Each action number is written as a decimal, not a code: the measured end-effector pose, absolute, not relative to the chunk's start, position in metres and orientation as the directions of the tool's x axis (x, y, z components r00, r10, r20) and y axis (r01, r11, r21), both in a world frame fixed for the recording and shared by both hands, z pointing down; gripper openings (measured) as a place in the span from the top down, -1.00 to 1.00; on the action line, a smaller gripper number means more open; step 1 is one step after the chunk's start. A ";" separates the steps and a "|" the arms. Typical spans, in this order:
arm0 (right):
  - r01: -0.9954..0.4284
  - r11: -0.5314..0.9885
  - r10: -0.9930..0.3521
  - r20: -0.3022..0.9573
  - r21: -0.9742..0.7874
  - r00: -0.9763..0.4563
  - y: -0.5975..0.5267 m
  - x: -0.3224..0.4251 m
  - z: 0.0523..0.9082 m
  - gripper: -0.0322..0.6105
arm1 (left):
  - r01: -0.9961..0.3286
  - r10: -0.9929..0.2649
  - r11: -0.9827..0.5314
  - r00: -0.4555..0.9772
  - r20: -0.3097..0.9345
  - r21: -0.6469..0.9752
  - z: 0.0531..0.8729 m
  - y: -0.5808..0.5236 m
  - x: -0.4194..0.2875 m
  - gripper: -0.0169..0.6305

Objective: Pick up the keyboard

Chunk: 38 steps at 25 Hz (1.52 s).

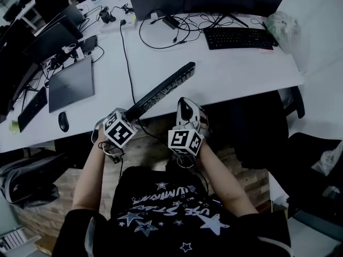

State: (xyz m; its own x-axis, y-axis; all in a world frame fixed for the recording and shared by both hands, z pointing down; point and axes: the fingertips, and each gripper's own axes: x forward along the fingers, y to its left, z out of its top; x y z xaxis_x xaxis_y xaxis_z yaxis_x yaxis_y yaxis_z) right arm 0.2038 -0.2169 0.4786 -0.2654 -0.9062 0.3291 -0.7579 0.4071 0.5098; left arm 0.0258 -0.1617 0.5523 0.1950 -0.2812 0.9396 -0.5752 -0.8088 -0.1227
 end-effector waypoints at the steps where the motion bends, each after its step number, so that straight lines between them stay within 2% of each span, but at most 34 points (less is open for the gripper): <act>1: -0.766 0.405 -0.905 0.340 0.500 -0.256 -0.213 0.203 0.478 0.88 | -0.589 -0.289 -0.801 0.223 0.931 -0.108 0.552 -0.158 0.025 0.69; 9: -0.849 0.293 -0.920 0.371 0.439 -0.126 -0.177 0.182 0.463 0.88 | -0.649 -0.306 -0.755 0.474 0.826 0.093 0.533 -0.113 0.012 0.69; 17: -0.888 0.220 -0.926 0.373 0.403 -0.060 -0.138 0.143 0.448 0.88 | -0.626 -0.292 -0.744 0.619 0.729 0.234 0.532 -0.062 -0.026 0.69; 26: -0.910 0.192 -0.923 0.383 0.367 -0.040 -0.091 0.107 0.446 0.88 | -0.616 -0.320 -0.739 0.677 0.663 0.273 0.526 -0.027 -0.064 0.69; 38: -0.966 0.134 -0.916 0.400 0.222 -0.035 -0.033 0.061 0.459 0.88 | -0.567 -0.313 -0.754 0.754 0.578 0.331 0.518 0.026 -0.105 0.69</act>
State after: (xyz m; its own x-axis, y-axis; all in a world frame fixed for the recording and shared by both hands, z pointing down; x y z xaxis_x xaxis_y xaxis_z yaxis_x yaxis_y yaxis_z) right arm 0.0606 -0.0328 0.4593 -0.0353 -0.9159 0.3998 -0.9657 0.1343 0.2224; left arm -0.1051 0.0265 0.5184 0.7536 -0.3132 0.5779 -0.5673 -0.7539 0.3313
